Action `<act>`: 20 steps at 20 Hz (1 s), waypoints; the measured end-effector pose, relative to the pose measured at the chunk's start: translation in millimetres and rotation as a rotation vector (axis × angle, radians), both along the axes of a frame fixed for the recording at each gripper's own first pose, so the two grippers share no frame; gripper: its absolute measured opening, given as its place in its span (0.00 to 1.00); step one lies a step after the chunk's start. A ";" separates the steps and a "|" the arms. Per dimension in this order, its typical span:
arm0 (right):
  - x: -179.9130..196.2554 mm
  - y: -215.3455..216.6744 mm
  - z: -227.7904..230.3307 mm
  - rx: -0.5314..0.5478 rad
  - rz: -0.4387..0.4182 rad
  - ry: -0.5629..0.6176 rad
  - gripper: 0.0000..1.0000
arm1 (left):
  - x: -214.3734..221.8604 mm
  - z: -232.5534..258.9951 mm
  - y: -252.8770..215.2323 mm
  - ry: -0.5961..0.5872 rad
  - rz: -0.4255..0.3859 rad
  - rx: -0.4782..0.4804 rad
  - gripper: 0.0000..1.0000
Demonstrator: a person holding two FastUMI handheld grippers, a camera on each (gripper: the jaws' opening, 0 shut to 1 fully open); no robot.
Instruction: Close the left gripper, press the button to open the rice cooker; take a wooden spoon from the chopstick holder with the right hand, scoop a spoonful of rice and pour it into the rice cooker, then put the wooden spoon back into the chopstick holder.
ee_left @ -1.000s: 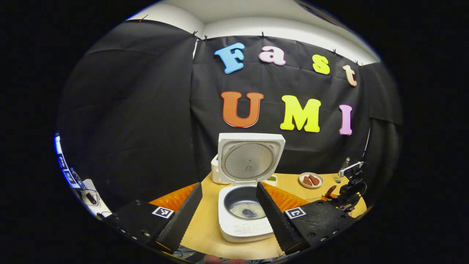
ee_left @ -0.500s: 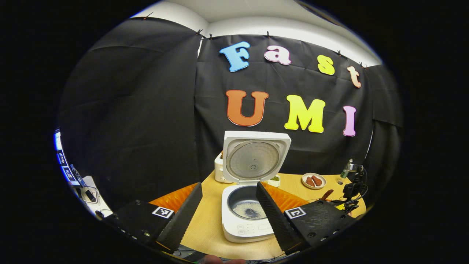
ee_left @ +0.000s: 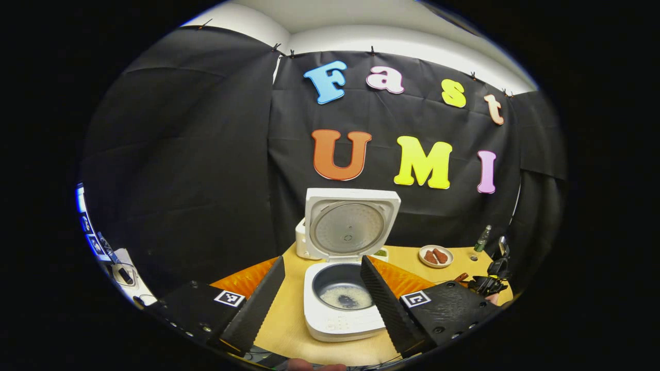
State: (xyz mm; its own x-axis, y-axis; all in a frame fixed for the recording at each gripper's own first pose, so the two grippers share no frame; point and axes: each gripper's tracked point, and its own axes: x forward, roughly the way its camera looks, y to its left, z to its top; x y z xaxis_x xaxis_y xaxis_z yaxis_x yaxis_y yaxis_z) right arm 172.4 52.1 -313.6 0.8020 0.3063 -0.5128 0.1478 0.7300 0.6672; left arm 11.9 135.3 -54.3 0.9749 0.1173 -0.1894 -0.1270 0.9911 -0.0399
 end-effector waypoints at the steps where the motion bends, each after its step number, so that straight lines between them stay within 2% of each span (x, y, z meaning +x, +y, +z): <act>1: -1.8 -6.0 -0.4 0.034 -0.017 0.008 0.11 | 1.4 -0.3 -3.6 0.001 -0.004 -0.007 0.94; 5: -5.7 -30.3 9.2 0.117 -0.081 -0.001 0.11 | 4.3 1.0 -16.2 0.000 -0.021 -0.005 0.94; 12: -18.3 -55.7 65.6 0.258 -0.170 -0.043 0.11 | -1.9 8.2 -25.9 -0.027 -0.039 -0.002 0.94; 16: -15.7 -35.8 115.5 0.309 -0.161 -0.082 0.11 | -9.8 10.7 -16.6 -0.049 -0.033 0.010 0.94; 20: -4.8 16.7 168.5 0.327 -0.100 -0.133 0.11 | -23.4 11.3 4.5 -0.067 -0.015 0.007 0.95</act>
State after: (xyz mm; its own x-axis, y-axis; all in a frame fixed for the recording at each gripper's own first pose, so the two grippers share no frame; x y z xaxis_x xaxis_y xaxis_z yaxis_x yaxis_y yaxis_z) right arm 167.6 68.8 -145.1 0.8894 0.3536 -0.2896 0.1035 0.4613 0.8812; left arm -11.5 139.8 -43.0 0.9870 0.1038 -0.1226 -0.1096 0.9931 -0.0414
